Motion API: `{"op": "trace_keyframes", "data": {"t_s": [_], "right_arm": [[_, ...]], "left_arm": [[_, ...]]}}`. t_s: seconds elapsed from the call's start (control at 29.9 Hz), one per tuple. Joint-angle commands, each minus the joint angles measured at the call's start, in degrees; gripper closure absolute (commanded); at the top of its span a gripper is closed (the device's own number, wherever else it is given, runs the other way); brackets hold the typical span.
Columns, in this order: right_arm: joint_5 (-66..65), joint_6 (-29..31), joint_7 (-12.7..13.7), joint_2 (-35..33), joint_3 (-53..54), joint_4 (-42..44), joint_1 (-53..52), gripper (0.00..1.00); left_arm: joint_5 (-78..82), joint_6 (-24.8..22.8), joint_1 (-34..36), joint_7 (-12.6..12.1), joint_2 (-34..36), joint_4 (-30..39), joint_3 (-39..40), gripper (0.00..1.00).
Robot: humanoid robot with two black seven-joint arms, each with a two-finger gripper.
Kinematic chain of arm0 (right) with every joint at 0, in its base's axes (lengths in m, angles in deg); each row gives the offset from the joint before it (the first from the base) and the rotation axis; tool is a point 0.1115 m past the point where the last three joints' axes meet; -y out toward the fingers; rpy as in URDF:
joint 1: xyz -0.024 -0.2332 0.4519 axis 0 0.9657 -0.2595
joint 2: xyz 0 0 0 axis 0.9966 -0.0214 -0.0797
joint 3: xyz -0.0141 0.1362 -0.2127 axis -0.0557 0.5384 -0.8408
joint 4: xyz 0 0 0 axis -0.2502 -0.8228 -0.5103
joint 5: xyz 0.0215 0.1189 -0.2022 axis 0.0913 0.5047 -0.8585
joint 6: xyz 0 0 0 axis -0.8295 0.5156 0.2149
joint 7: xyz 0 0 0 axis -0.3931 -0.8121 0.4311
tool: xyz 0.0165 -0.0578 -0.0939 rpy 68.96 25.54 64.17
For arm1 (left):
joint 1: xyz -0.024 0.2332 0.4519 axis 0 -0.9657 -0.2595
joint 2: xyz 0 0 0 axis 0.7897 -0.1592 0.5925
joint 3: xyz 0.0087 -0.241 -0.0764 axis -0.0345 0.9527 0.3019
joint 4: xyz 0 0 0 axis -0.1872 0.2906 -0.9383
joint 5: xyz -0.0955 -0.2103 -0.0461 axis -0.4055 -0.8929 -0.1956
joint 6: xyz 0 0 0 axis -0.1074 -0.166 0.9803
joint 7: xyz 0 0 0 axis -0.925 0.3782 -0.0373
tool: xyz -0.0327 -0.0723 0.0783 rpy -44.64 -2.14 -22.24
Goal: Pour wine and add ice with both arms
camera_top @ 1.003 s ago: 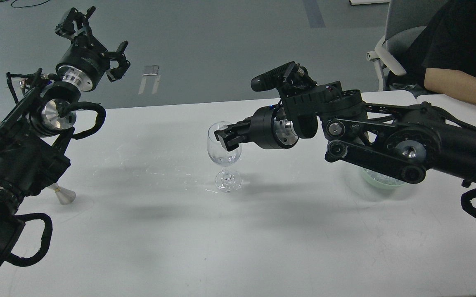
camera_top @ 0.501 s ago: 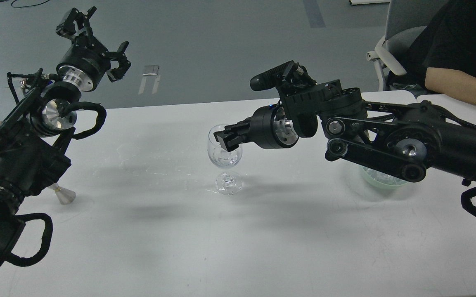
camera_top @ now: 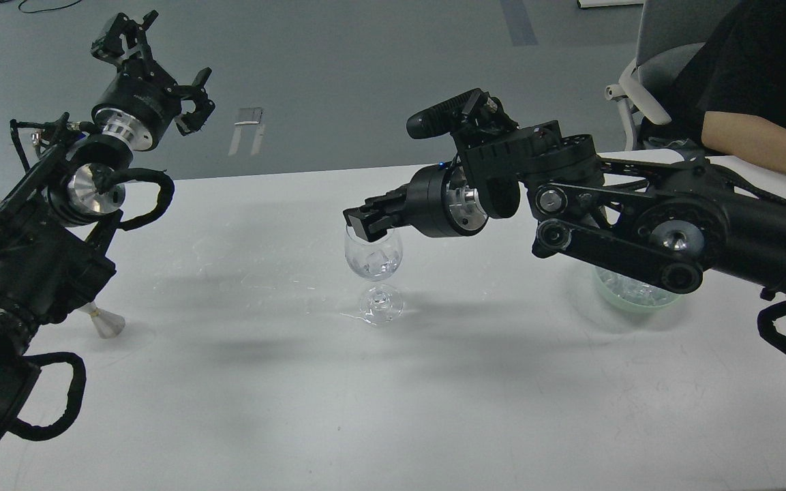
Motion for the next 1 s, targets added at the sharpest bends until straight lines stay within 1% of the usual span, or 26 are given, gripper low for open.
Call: {"op": "trace_keyframes", "data": {"t_s": [0.0, 0.1, 0.17, 0.2, 0.23, 0.27, 0.33, 0.4, 0.47, 0.5, 0.53, 0.6, 0.64, 0.7, 0.8, 0.97], "right_arm": [[0.1, 0.0, 0.4, 0.0, 2.2, -0.1, -0.5, 0.61], [0.2, 0.0, 0.4, -0.1, 3.8, 0.0, -1.9, 0.6], [0.4, 0.0, 0.4, -0.4, 5.8, 0.0, -3.2, 0.58], [1.0, 0.0, 0.5, -0.6, 7.2, 0.1, -4.0, 0.5], [2.3, 0.0, 0.5, -1.0, 8.6, 0.3, -5.0, 0.36], [3.1, 0.0, 0.6, -1.5, 9.2, 0.3, -5.6, 0.3], [4.6, 0.0, 0.7, -2.9, 10.3, 0.8, -6.9, 0.19], [8.0, 0.0, 1.0, -6.3, 11.1, 2.8, -9.9, 0.05], [11.3, 0.0, 1.1, -8.8, 11.4, 4.6, -11.3, 0.0], [14.1, 0.0, 1.1, -10.6, 11.8, 6.3, -12.1, 0.0], [14.1, 0.0, 1.1, -10.6, 11.8, 6.3, -12.1, 0.0], [18.0, 0.0, 0.9, -13.0, 13.7, 10.3, -12.4, 0.0], [18.6, 0.0, 0.7, -13.3, 14.6, 11.5, -12.4, 0.0], [20.5, 0.0, 0.3, -13.5, 19.9, 16.9, -11.5, 0.0], [20.7, 0.0, 0.3, -13.0, 25.2, 21.5, -9.8, 0.0], [23.2, 0.0, 0.0, -12.9, 33.1, 25.9, -4.3, 0.0]], "left_arm": [[0.1, 0.0, 0.0, 0.0, 0.0, 0.0, 0.0, 0.02], [0.1, 0.0, 0.1, 0.0, 0.2, 0.0, 0.0, 0.02], [0.1, 0.0, 0.1, 0.0, 0.2, 0.0, 0.0, 0.02], [0.1, 0.0, 0.1, -0.1, 0.3, 0.0, 0.0, 0.02], [0.1, 0.0, 0.1, -0.1, 0.3, 0.0, 0.0, 0.02], [0.1, 0.0, 0.1, -0.1, 0.3, 0.0, 0.0, 0.02], [0.1, 0.0, 0.1, -0.1, 0.4, 0.0, 0.0, 0.02], [0.1, 0.0, 0.1, -0.1, 0.5, 0.0, 0.0, 0.02], [0.1, 0.0, 0.0, -0.1, 0.5, 0.0, 0.0, 0.02], [0.1, 0.0, 0.0, -0.1, 0.6, 0.0, 0.0, 0.02], [0.1, 0.0, 0.0, -0.1, 0.6, 0.0, 0.0, 0.02], [0.0, 0.0, -0.1, 0.0, 0.7, 0.0, 0.0, 0.02], [0.0, 0.0, -0.2, 0.1, 0.6, 0.0, 0.0, 0.02], [0.0, 0.0, -0.4, 0.4, 0.6, 0.0, 0.0, 0.02], [0.0, 0.0, -0.4, 0.6, 0.5, -0.1, 0.0, 0.02], [-0.5, 0.0, -0.5, 0.8, 0.4, -0.1, 0.1, 0.02]]}}
